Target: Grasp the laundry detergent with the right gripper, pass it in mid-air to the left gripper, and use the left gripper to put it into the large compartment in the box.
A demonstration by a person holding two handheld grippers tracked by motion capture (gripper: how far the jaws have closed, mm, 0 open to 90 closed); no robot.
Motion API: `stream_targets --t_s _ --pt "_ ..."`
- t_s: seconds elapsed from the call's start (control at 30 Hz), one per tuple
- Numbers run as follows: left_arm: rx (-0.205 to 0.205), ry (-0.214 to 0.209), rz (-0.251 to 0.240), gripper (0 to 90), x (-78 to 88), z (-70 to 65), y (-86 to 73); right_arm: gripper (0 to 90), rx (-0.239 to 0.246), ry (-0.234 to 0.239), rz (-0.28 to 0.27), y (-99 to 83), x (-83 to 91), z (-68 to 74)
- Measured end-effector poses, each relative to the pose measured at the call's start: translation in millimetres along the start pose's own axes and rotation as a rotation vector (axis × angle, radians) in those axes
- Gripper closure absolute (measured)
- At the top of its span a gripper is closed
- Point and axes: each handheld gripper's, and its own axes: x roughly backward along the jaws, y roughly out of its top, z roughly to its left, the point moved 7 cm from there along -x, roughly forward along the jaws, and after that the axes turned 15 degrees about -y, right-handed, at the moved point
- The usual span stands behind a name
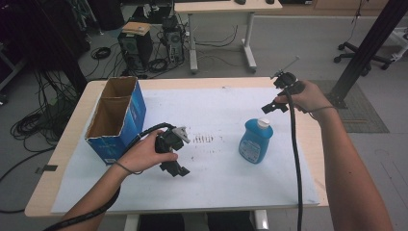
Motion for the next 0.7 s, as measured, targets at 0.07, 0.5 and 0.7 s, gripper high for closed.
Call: stream_targets --t_s 0.07,0.5,0.7 --pt "-0.004 -0.004 -0.007 3.6 -0.1 -0.8 1.7 4.3 0.000 0.000 0.000 0.0 0.0 0.0" --pt "0.002 -0.005 -0.025 3.6 0.4 -0.3 0.8 4.5 -0.018 -0.024 0.011 -27.0 9.5 -12.2" --pt "0.001 -0.011 -0.037 3.6 -0.9 -3.0 -0.6 4.5 -0.037 -0.041 0.017 -45.1 18.1 -16.8"
